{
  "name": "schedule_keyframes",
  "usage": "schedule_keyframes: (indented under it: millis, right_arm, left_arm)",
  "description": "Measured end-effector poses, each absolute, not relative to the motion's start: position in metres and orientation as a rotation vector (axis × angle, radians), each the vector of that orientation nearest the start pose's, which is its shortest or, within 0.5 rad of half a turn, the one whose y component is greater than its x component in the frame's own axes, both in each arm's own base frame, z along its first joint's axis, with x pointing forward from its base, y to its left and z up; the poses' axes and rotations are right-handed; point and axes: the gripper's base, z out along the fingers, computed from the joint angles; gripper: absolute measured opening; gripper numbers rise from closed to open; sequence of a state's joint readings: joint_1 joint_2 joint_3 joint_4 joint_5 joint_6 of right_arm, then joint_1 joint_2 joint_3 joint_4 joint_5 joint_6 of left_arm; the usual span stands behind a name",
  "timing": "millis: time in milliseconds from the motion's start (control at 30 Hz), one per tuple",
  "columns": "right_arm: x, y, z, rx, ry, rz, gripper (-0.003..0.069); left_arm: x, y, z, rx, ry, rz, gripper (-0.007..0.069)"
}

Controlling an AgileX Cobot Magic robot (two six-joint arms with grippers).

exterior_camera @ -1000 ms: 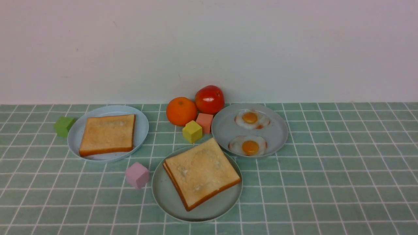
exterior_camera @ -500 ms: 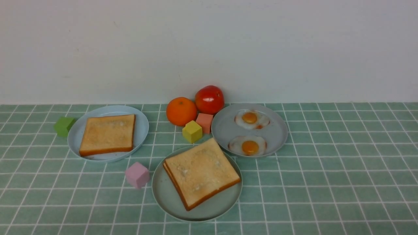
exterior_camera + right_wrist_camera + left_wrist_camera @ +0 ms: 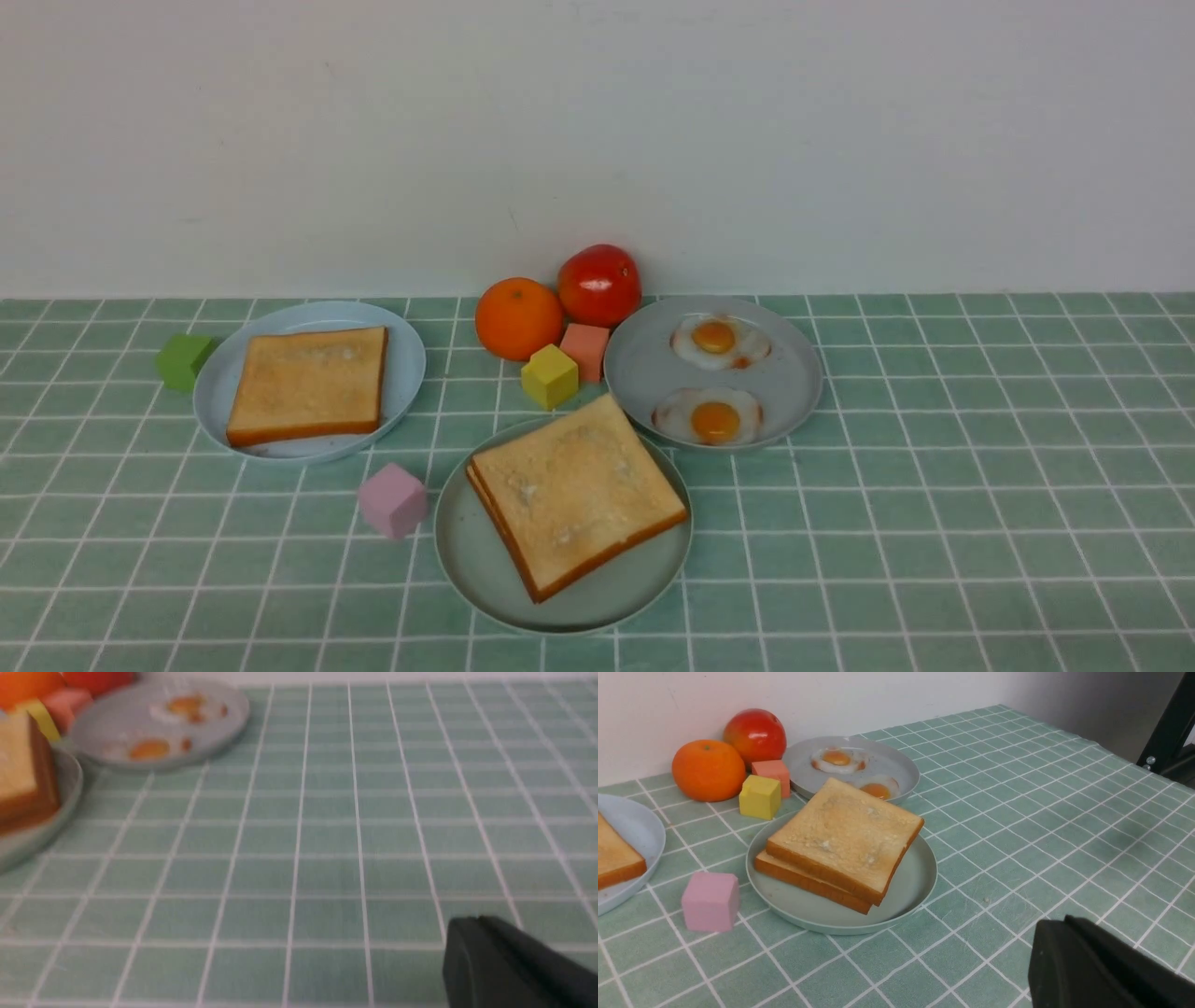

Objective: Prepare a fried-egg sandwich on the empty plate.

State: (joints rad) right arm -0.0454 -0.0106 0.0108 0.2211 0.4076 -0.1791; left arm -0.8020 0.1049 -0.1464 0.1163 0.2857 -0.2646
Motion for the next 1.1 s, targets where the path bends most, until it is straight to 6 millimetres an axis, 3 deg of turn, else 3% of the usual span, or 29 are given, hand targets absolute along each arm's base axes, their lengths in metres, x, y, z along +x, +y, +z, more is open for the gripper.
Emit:
schedule_keyframes:
  millis: [1100]
  right_arm:
    - [0.0519,0.0057,0.1742,-0.003,1.876,0.066,-0.0006]
  left_arm:
    - [0.0439,-0.0394,0.2342,0.523,1.650,-0.659,-0.0004]
